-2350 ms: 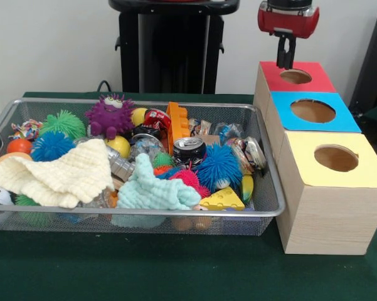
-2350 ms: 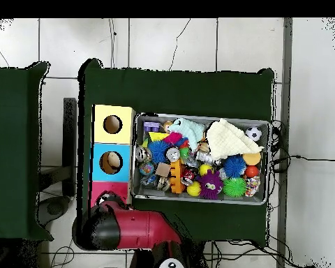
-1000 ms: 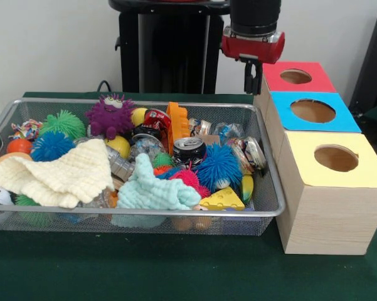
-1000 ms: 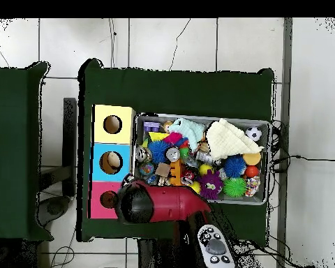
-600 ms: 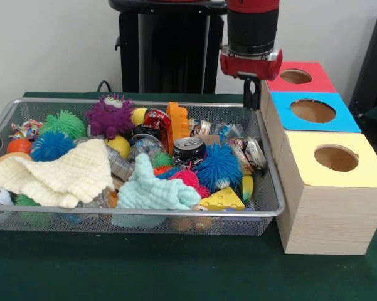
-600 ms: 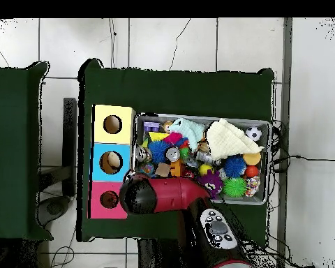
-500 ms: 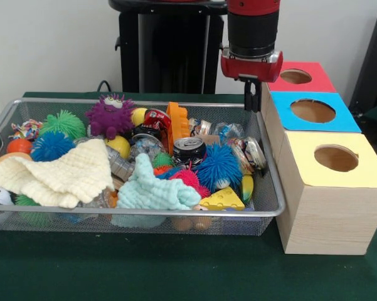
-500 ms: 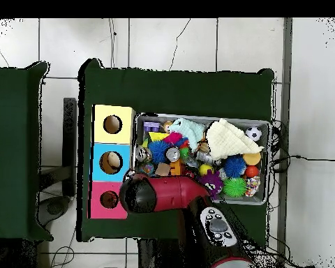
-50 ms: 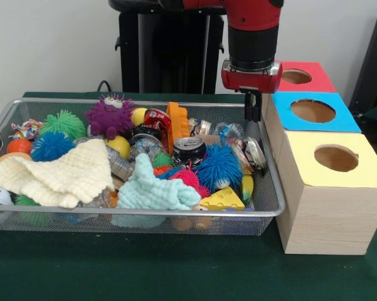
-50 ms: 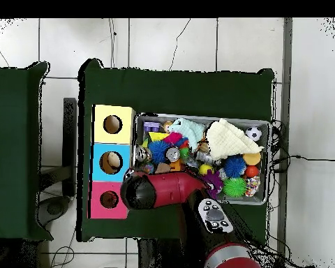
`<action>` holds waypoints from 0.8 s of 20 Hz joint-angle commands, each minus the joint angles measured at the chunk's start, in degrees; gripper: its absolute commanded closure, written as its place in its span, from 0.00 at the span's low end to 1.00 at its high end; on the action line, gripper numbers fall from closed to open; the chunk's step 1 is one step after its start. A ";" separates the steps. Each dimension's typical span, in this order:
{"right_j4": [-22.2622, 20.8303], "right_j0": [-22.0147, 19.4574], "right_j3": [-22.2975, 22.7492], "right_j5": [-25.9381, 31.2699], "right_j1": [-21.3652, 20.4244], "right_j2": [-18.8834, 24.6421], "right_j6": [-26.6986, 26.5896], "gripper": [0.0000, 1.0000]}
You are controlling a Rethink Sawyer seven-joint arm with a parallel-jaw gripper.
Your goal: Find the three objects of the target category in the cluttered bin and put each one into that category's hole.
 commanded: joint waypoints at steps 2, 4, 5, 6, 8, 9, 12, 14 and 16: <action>-4.33 -2.64 -7.08 3.06 2.91 5.98 -7.61 1.00; -4.54 -3.09 -7.33 1.87 3.39 6.40 -6.94 1.00; -4.49 -3.14 -7.42 2.34 3.41 6.47 -6.73 1.00; -4.57 -3.20 -7.39 2.57 3.10 6.54 -6.62 1.00; -4.97 -2.92 -7.44 3.58 2.47 6.36 -6.69 1.00; -5.22 -2.77 -7.46 3.71 2.28 6.27 -6.58 1.00; -5.62 -3.12 -6.09 5.05 2.17 7.78 -7.49 1.00; -5.83 -2.42 -1.47 3.50 -0.56 9.25 -6.17 1.00; -7.08 2.76 7.40 -4.74 -8.05 8.06 0.59 1.00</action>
